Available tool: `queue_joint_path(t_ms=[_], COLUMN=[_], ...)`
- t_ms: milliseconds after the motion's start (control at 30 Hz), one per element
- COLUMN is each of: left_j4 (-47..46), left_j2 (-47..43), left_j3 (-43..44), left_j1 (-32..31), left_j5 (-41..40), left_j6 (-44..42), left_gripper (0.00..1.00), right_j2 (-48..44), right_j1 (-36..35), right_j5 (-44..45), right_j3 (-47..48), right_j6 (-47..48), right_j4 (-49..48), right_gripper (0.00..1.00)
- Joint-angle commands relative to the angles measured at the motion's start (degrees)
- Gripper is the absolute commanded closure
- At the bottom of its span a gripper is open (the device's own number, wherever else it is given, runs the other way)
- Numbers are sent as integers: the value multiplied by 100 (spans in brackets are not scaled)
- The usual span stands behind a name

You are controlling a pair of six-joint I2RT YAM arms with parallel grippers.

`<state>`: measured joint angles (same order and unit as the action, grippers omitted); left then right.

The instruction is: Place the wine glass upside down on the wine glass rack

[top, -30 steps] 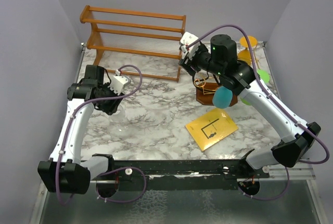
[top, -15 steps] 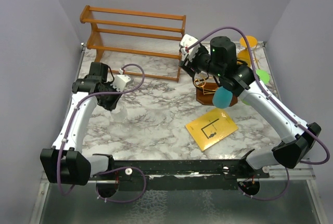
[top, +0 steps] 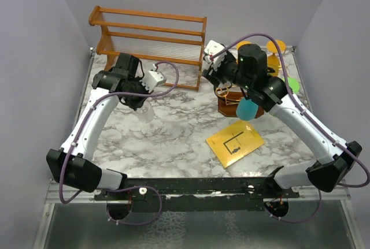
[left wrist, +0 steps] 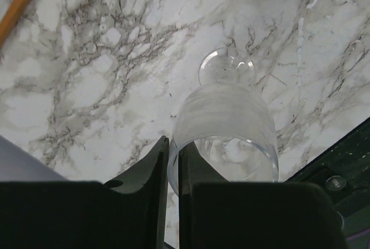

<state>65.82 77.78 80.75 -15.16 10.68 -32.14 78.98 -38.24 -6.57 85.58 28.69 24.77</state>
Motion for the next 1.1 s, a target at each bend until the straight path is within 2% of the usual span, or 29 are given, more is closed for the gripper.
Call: queue_joint_path(t_ms=[0,167,300,433,700,900,1067], left_j4=[117,148,14,-693,-2600,-3595,-3938], left_j2=[107,240,362,306,15,-175,-219], left_j3=[685,1460,2241,2689,2601,2276,2170], left_j1=[-143,-215,-242,-252,-251,-264,-260], left_j5=[483,999,1431,1831,2006,2309,2352], left_j6=[-167,-137,140,704,2103,2878,3248], left_gripper=[100,100,100,100,100,100,100], right_j2=[-382,-640,-733,-715,-466,-232,-149], right_j1=[48,158,289,344,413,458,733], right_j5=[210,-12,-627,-1181,-1820,-1409,-889], right_j3=[-244,-413,-460,-407,-235,14,191], right_j6=[-148,-374,-678,-1040,-2425,-3264,-3915], right_j4=[-429,-538,-521,-532,-896,-1024,-946], right_gripper=[38,38,38,38,38,39,43])
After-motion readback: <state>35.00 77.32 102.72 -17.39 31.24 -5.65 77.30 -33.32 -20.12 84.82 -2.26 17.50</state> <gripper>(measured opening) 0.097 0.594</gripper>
